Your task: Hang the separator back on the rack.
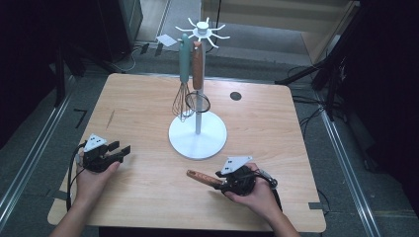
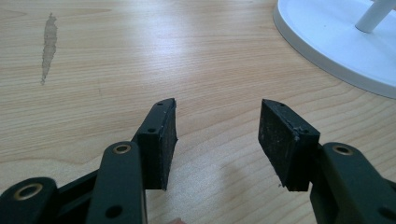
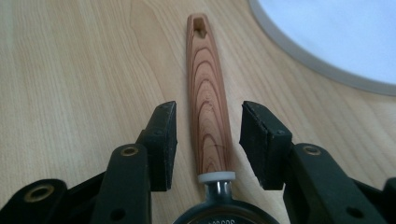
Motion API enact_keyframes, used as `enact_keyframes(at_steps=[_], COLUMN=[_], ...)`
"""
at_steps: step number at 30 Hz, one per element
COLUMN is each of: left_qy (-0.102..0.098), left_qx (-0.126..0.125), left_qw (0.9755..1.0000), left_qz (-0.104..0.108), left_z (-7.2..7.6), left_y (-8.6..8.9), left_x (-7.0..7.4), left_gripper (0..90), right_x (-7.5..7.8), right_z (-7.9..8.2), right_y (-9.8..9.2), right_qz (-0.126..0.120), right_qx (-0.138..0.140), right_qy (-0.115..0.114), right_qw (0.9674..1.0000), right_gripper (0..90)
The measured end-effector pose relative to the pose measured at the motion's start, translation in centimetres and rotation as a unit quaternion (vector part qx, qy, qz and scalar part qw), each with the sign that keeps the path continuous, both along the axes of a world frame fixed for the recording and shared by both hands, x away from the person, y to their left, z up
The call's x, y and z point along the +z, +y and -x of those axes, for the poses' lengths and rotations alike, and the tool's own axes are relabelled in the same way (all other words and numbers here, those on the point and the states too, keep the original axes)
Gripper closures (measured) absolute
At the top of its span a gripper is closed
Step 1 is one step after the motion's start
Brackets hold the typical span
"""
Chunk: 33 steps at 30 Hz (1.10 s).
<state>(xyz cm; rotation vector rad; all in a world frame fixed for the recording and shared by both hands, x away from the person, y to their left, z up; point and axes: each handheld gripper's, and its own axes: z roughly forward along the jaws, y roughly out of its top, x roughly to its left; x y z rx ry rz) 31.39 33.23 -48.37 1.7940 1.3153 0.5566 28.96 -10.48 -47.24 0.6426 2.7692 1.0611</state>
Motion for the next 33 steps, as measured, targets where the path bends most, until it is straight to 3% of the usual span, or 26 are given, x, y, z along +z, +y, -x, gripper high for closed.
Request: enact_keyframes(at_steps=[11, 18, 22, 25, 33], left_qy=[0.0, 0.003, 0.003, 0.003, 0.003], left_qx=[0.005, 0.006, 0.007, 0.006, 0.006], left_qw=[1.0, 1.0, 0.9999, 1.0, 0.9999], left_qz=[-0.009, -0.007, -0.007, -0.007, -0.009], left_z=[0.0, 0.0, 0.0, 0.0, 0.0], left_y=[-0.1, 0.0, 0.0, 0.0, -0.1], left_x=[-0.1, 0.0, 0.0, 0.0, 0.0], left_gripper=[43.3, 42.9, 43.0, 43.2, 43.3], right_x=[-1.3, -1.2, -1.2, -1.0, -1.0], right_z=[0.0, 0.2, 0.1, 0.0, -0.3], right_y=[0.9, 0.8, 0.1, -0.8, -2.9], right_qz=[0.035, 0.037, 0.036, 0.017, 0.01], right_qx=[-0.001, 0.003, -0.018, -0.043, -0.091], right_qy=[-0.01, -0.019, -0.022, -0.021, -0.034], right_qw=[0.9993, 0.9991, 0.999, 0.9987, 0.9952], right_gripper=[65.4, 69.3, 69.3, 69.4, 69.4])
